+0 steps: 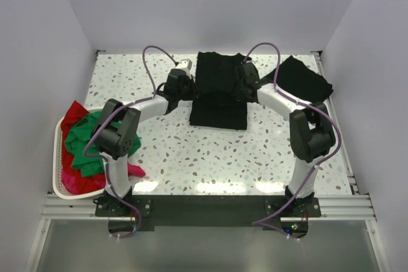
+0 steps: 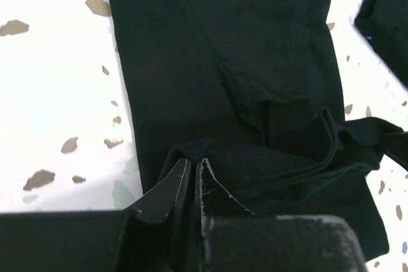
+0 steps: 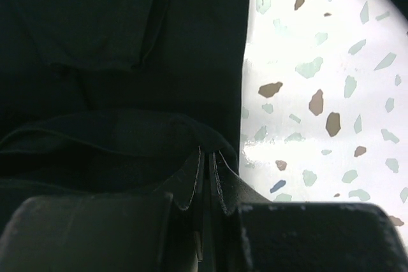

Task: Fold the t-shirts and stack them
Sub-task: Fold the tshirt

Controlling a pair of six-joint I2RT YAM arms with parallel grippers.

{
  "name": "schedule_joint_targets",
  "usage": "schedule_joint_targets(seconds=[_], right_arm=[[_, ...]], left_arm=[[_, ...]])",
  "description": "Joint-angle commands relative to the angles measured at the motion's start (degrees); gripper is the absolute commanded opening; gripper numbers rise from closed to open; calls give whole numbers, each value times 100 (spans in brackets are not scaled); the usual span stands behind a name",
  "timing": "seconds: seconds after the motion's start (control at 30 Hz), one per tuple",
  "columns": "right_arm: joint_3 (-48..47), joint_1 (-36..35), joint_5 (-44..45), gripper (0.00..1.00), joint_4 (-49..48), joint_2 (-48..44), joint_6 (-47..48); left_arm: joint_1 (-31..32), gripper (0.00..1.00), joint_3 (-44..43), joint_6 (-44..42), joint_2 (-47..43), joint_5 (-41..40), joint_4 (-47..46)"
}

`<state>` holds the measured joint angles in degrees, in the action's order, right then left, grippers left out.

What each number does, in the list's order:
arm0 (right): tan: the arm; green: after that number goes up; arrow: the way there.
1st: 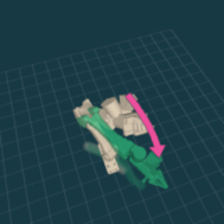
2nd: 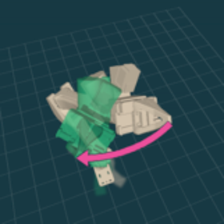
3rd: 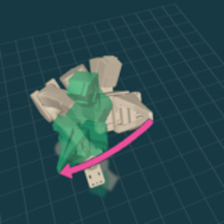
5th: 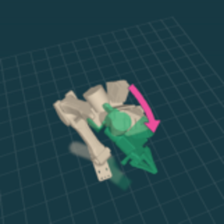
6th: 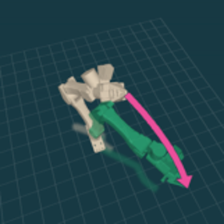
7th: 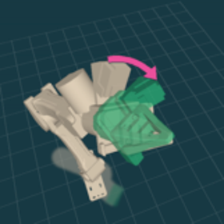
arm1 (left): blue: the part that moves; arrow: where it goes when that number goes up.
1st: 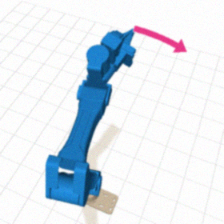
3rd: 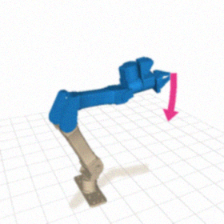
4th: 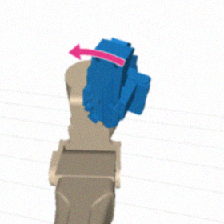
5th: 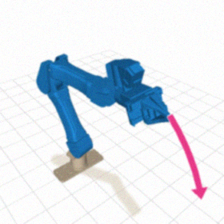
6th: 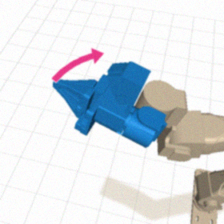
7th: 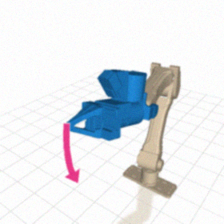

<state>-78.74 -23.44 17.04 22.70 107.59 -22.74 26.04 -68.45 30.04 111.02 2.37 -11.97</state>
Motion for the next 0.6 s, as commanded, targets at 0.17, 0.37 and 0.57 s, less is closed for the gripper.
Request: schedule_joint_targets(seconds=[0.17,0.37,0.57], right_arm=[[-817,217,45,0,-46,402,138],[-1634,323,98,54,305,790,235],[-1357,331,-59,80,271,246,288]], left_arm=[[-222,0,-836,-262,420,18,62],[-293,82,-1319,-367,570,-61,229],[-293,96,-778,-701,-114,-430,125]])
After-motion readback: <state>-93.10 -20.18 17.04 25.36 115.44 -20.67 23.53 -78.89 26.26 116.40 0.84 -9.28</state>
